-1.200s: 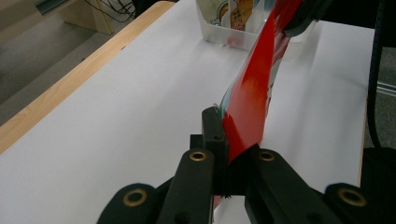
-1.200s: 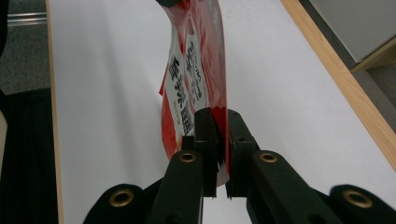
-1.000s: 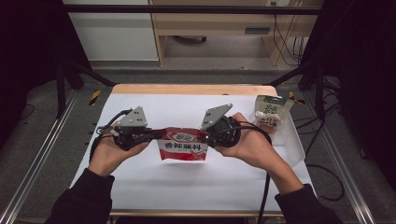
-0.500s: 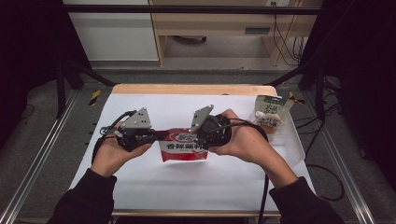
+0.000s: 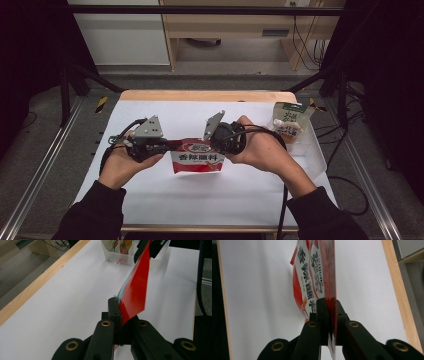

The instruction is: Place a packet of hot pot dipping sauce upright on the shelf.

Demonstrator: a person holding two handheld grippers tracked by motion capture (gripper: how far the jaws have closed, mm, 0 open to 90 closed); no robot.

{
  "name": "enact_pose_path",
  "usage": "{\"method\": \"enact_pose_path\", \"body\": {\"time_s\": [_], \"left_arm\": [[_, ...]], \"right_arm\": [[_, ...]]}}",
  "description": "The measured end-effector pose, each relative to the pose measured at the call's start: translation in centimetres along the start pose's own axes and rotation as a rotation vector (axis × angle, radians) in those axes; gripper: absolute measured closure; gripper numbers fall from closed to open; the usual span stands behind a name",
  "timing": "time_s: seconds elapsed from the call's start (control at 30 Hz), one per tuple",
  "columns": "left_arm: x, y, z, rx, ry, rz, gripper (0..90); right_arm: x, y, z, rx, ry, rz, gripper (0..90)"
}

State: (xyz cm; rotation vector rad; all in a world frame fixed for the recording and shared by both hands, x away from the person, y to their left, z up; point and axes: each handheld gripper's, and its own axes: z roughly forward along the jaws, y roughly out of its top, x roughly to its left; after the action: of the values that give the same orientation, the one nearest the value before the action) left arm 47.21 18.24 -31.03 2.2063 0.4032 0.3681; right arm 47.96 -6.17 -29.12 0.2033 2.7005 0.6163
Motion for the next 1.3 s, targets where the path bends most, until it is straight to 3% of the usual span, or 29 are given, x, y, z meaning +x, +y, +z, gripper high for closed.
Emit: {"method": "enact_pose_path", "body": {"time_s": [0.3, 0.47, 0.57, 0.67, 0.73, 0.83, 0.9, 1.13, 1.3], "left_arm": [[0.2, -0.5, 0.2, -0.034, 0.011, -0.027, 88.6], [0.1, -0.9, 0.3, -0.064, 0.028, -0.049, 77.8], [0.1, -1.3, 0.3, -0.085, 0.072, -0.074, 56.3], [0.1, -1.9, 0.4, -0.121, 0.103, -0.107, 41.4], [-0.2, -2.7, 0.6, -0.126, 0.141, -0.118, 30.8], [-0.7, -4.0, 1.1, -0.109, 0.19, -0.108, 21.4], [-0.9, -5.2, 1.5, -0.097, 0.207, -0.126, 16.9], [-1.1, -8.8, 2.3, -0.08, 0.243, -0.181, 10.8], [-0.6, -11.2, 2.4, -0.062, 0.273, -0.225, 7.6]], "right_arm": [[-0.3, 0.3, -0.3, 0.007, 0.005, 0.019, 89.6], [-0.7, 0.7, -0.8, 0.019, -0.015, 0.012, 89.8], [-0.9, 0.6, -1.1, 0.036, -0.02, 0.015, 89.8], [-1.3, 0.5, -1.5, 0.035, -0.027, 0.027, 89.8], [-1.6, 0.3, -1.9, 0.035, -0.032, 0.038, 89.8], [-1.9, 0.0, -2.4, 0.026, -0.032, 0.061, 89.8], [-2.2, -0.2, -2.7, 0.021, -0.035, 0.078, 89.8], [-2.6, -0.9, -4.2, 0.004, -0.044, 0.118, 89.8], [-2.8, -1.6, -5.4, -0.008, -0.057, 0.144, 89.7]]}}
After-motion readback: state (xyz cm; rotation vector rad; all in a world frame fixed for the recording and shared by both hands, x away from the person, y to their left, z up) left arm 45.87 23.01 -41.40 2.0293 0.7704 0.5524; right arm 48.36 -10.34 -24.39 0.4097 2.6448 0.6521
